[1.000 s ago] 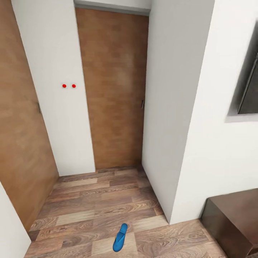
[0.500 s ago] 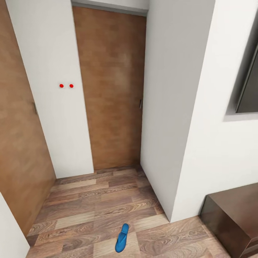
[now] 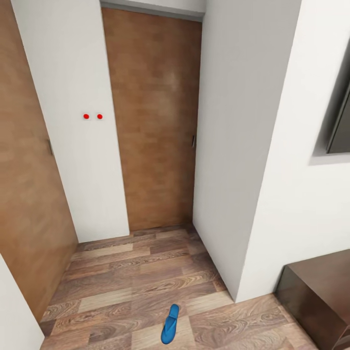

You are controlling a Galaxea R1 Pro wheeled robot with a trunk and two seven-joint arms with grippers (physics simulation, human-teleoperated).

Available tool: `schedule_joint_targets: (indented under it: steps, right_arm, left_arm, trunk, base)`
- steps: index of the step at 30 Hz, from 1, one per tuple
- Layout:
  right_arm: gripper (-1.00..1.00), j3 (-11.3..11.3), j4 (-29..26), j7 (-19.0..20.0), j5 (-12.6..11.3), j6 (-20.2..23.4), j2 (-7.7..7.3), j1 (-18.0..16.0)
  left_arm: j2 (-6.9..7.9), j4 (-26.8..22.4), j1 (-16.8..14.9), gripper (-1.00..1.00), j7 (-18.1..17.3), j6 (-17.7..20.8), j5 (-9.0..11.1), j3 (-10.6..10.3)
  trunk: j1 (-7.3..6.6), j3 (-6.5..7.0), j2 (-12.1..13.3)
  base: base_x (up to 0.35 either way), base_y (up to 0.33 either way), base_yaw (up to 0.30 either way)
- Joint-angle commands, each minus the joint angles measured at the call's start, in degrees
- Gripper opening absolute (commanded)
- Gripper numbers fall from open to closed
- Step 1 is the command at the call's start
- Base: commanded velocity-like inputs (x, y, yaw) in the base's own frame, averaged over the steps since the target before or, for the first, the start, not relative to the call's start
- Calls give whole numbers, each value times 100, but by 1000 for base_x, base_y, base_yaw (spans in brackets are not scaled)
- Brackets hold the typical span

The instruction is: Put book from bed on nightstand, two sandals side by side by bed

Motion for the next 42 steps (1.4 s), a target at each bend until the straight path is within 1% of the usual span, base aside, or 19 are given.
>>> schedule_joint_targets:
  steps: [1,11,25,42]
  right_arm:
    - [100,1,-4,2,-1,-3,0,0]
    - [100,9,-9,1,-1,-3,12,0]
    - [100,11,-10,2,-1,-3,17,0]
    - [100,11,-8,2,-1,-3,18,0]
  left_arm:
    - [1,5,-3,100,-1,-19,-6,-7]
    - [1,5,-3,100,-1,-19,-5,-7]
    - [0,5,-3,100,-1,-19,-7,-7]
    - [0,5,-3,100,-1,-19,-6,-7]
  trunk:
    - [1,-6,-3]
    - [1,-6,-3]
    - [1,-6,-3]
    - [1,-6,-3]
  base:
    - [116,175,-1]
    - [144,135,0]
    - [32,24,0]
    - [84,94,0]
